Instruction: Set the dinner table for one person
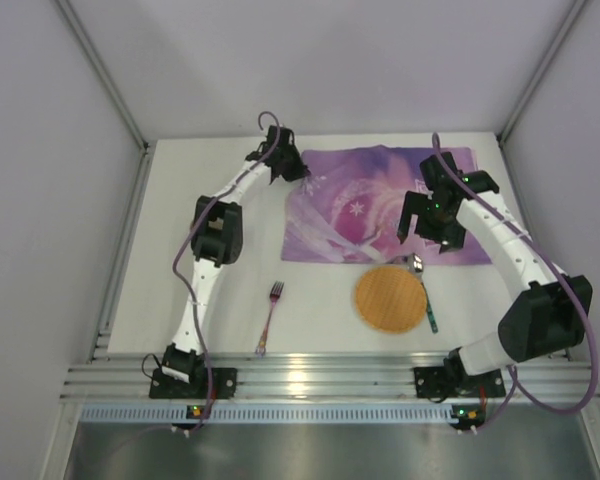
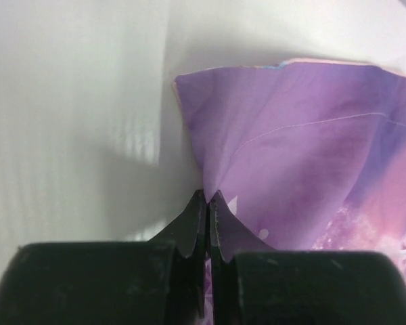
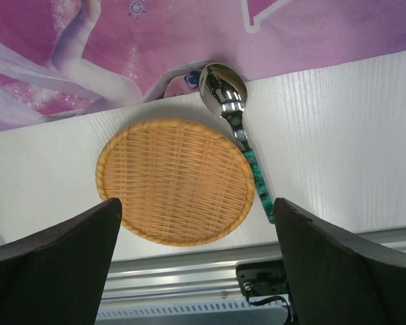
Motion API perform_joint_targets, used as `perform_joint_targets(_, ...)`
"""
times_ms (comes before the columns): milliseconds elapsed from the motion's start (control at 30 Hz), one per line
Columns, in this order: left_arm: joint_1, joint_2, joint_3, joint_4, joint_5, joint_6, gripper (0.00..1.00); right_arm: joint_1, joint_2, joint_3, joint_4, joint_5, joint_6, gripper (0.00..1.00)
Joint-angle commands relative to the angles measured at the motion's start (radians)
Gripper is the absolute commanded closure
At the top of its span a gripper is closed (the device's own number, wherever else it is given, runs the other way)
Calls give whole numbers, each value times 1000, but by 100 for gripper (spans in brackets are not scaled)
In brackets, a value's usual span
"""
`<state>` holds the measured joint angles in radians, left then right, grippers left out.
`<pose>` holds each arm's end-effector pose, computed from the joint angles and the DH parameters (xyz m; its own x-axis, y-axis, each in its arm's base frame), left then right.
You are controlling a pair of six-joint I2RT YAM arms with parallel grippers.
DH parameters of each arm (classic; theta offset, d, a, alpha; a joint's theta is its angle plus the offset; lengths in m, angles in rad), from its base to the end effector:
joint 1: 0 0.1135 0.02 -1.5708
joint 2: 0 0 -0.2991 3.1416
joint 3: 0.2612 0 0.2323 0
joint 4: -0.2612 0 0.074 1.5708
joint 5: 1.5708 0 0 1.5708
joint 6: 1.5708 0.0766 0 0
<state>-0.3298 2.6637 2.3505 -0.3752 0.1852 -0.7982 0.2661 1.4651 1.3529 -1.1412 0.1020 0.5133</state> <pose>0.5942 -0.2183 0.1441 -0.7438 -0.4893 -0.4553 -0.1143 0.7643 -0.6347 0.2578 0.0622 0.3027 -0.9119 0.2578 -0.3194 0.2489 0.9661 0.0690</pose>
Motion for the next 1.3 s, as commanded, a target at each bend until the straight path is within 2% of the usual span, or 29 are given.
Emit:
perform_joint_targets(0,8,-183,-61,-16,-127,183,100,-7,-11,22,15,-12,-24,5)
perform_joint_targets(67,24,-253,-106,-24,-231,221,100,-7,-9,26,37,-19,-28,5)
perform_joint_targets(200,77,-289,-103,-33,-312,275,100,-5,15,22,63,-45,-29,5)
perform_joint_targets(267,90,-271,-71,-33,-332,284,91,-5,30,17,81,-65,-19,6)
perform_joint_targets(300,97,-263,-62,-15,-329,310,79,-4,35,17,89,-73,-18,6)
perform_joint_targets(333,101,-254,-54,-10,-337,321,55,-1,40,15,95,-80,-16,6)
perform_joint_targets(367,103,-251,-34,-11,-361,332,2,-1,49,17,106,-90,-15,6)
perform_joint_targets(533,109,-329,-94,-27,-297,341,2,4,86,38,121,-85,-19,6)
perform_joint_targets(633,100,-427,-260,-31,-146,297,2,5,124,58,142,-73,-27,6)
perform_joint_targets(833,2,-625,-529,-39,-116,283,2,-13,250,152,201,-74,-47,6)
perform_joint_targets(933,-9,-683,-664,-25,-64,217,9,-51,377,206,251,-126,-45,11)
perform_joint_targets(1067,-9,-709,-834,22,-24,151,13,-102,477,256,287,-229,-1,15)
perform_joint_targets(1167,-3,-690,-867,16,-18,168,13,-102,485,252,305,-258,11,16)
perform_joint_targets(1267,6,-648,-843,-83,-9,200,15,-99,453,209,322,-274,16,16)
